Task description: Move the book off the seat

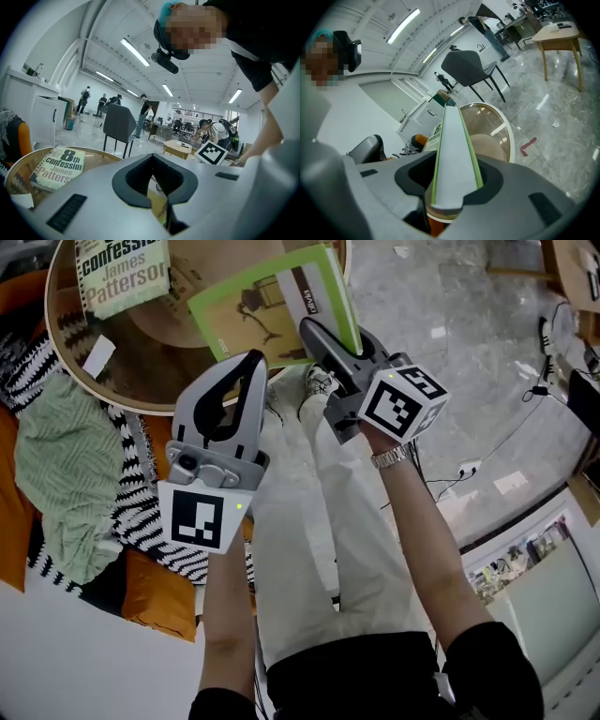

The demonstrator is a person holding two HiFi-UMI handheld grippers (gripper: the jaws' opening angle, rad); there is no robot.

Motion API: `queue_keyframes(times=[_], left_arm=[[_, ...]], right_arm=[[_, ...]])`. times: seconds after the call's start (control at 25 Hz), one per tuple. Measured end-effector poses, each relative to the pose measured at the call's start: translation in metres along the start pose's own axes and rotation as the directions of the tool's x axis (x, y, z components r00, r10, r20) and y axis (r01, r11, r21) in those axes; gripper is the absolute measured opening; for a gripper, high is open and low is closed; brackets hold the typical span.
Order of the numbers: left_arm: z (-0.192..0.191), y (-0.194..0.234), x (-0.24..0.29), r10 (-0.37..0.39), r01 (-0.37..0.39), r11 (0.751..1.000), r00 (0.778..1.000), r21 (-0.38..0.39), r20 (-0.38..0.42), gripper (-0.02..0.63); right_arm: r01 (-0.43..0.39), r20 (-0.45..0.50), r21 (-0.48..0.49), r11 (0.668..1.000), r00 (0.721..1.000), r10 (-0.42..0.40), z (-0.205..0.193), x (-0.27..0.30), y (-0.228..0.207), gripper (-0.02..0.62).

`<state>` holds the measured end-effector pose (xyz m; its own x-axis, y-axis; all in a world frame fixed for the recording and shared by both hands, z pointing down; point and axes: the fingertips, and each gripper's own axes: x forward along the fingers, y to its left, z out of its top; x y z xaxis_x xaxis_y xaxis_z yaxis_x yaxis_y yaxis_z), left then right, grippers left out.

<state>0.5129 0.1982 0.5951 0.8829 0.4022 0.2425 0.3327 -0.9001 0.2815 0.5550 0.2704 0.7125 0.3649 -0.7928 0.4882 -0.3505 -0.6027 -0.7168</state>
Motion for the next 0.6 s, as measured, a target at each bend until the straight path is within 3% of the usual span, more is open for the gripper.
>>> queue_keyframes(times=[0.6], left_arm=[[-0.009,-0.011,0.013,-0.035,0.035,0.999,0.999,-0.009,-0.02,0.009]], right_arm=[[0.097,-0.057,-0.002,0.995,0.994,-0.097,-0.015,0.002,-0.046,0.247]])
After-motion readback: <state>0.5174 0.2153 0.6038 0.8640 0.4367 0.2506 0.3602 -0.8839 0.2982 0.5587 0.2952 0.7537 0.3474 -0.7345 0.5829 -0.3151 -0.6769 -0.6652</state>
